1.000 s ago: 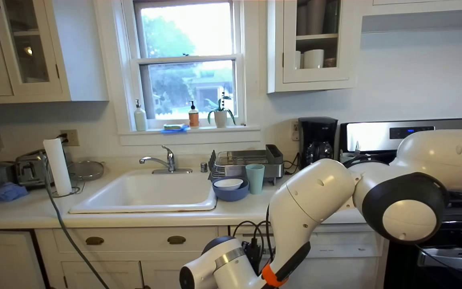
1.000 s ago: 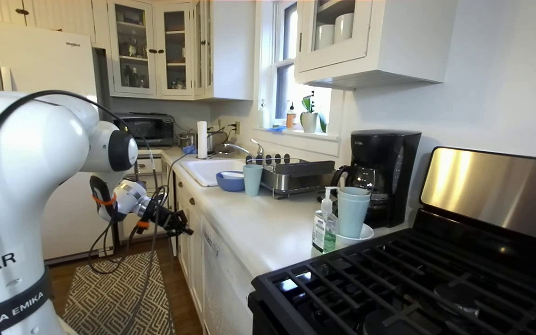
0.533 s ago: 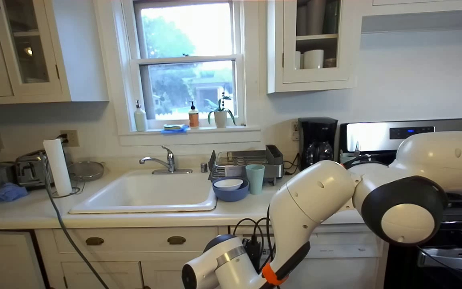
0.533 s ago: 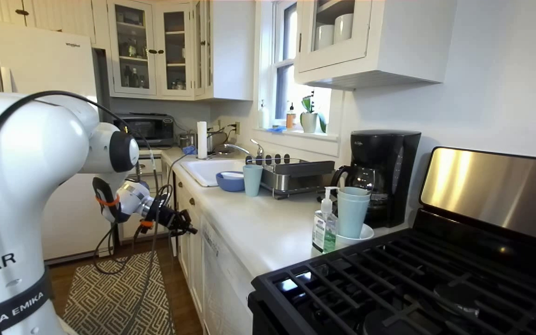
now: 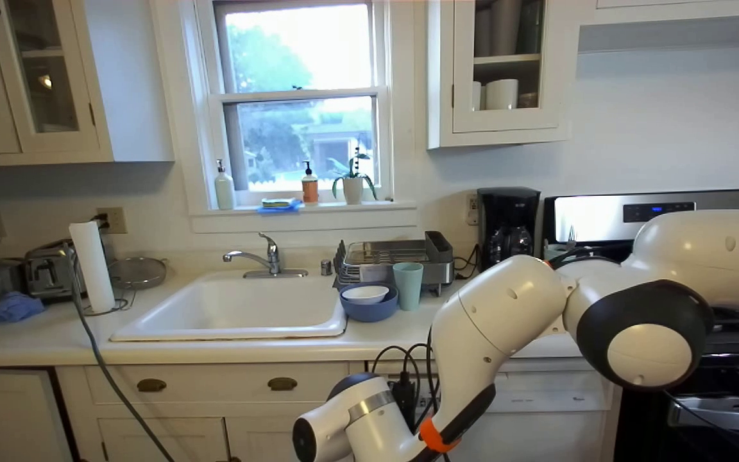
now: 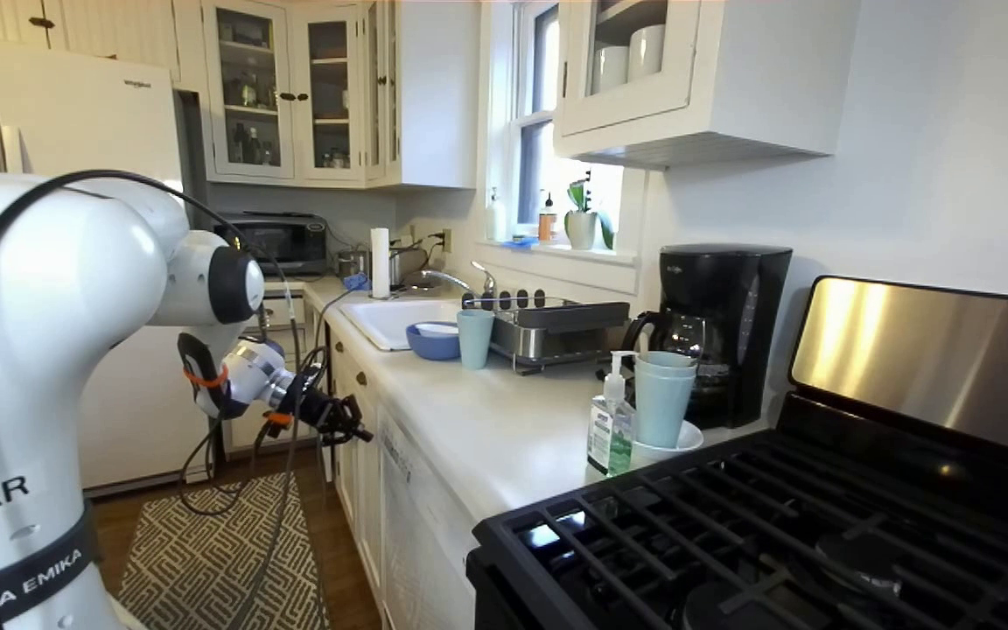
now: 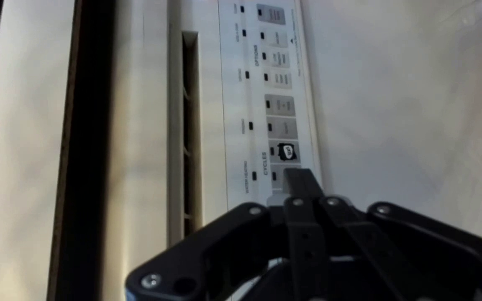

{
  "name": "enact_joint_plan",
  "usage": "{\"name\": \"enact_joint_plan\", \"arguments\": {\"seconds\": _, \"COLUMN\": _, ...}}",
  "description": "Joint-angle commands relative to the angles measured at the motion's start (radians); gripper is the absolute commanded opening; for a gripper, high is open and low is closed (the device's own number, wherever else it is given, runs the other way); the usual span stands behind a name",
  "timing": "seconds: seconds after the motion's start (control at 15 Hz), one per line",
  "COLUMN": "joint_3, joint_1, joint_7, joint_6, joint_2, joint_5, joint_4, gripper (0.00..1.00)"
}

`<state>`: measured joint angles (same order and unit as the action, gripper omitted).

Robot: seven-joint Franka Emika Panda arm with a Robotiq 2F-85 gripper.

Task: Press a button on the dishwasher

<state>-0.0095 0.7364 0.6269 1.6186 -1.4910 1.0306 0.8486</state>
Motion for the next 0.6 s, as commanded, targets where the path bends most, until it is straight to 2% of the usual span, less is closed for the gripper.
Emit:
{"name": "enact_joint_plan", "arguments": {"seconds": 0.0, "joint_3": -0.009, "joint_1": -0.013, "joint_7": -0.05, "joint_6": 0.065, "joint_2": 0.0, "joint_5": -0.029, "joint_4": 0.005, "gripper": 0.0}}
{"name": "enact_joint_plan", "arguments": {"seconds": 0.53, "joint_3": -0.016, "joint_1": -0.043, "joint_7": -0.061, "joint_6": 0.163, "joint_2": 0.0, "joint_5": -0.029, "joint_4": 0.015, "gripper": 0.0}}
